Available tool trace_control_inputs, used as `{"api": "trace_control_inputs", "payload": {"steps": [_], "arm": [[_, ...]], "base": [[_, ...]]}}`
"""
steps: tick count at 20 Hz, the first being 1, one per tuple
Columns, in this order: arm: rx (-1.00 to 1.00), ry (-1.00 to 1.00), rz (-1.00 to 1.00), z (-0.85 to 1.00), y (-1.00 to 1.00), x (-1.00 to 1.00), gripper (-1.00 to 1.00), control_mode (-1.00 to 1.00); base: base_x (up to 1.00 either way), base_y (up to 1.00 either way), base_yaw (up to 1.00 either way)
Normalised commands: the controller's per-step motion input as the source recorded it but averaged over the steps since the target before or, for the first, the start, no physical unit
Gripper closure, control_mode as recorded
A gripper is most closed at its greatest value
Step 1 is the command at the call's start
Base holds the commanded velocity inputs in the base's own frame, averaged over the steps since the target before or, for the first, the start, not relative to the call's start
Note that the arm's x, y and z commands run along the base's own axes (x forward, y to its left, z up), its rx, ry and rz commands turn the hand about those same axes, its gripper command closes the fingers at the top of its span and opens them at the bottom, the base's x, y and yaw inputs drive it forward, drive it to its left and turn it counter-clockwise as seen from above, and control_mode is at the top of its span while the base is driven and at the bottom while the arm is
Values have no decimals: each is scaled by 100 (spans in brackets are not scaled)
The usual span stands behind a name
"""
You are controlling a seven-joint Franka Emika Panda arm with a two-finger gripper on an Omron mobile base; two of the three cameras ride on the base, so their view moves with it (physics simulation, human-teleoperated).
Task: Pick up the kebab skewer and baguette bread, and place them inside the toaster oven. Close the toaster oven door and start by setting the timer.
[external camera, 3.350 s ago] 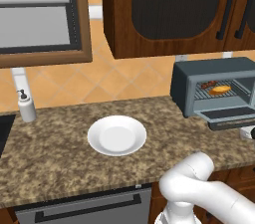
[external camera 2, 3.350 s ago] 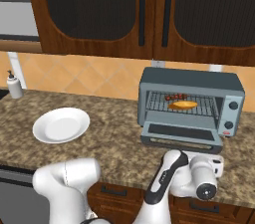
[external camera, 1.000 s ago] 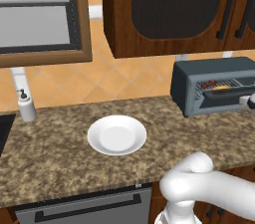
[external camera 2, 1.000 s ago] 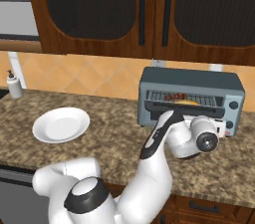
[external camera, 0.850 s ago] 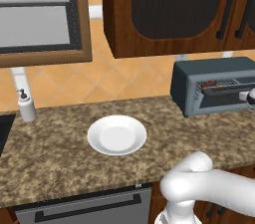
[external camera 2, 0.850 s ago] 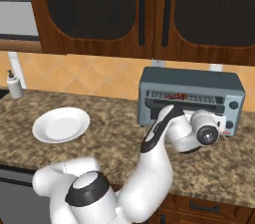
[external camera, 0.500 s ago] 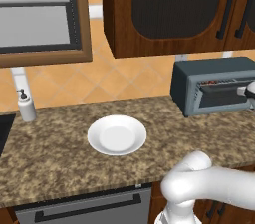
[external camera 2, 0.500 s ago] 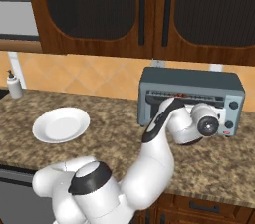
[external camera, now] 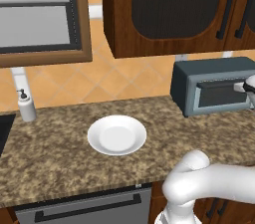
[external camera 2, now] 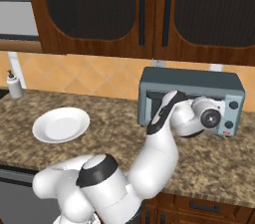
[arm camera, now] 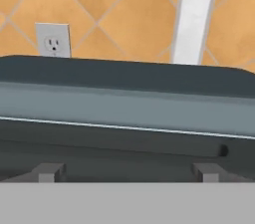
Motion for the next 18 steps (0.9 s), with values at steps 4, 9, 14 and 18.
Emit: {"api": "trace_control_inputs", "payload": {"steps": [4, 9, 14, 18], "arm": [[-1, 0, 9, 0, 13, 27, -100, -100], [0, 0, 3, 0, -5, -1, -100, -100], [1, 0, 0, 0, -51, -47, -100, -100], [3, 0, 0, 0, -68, -54, -100, -100]], "base": [[0, 0, 0], [0, 0, 0], [0, 0, 0], [0, 0, 0]]}}
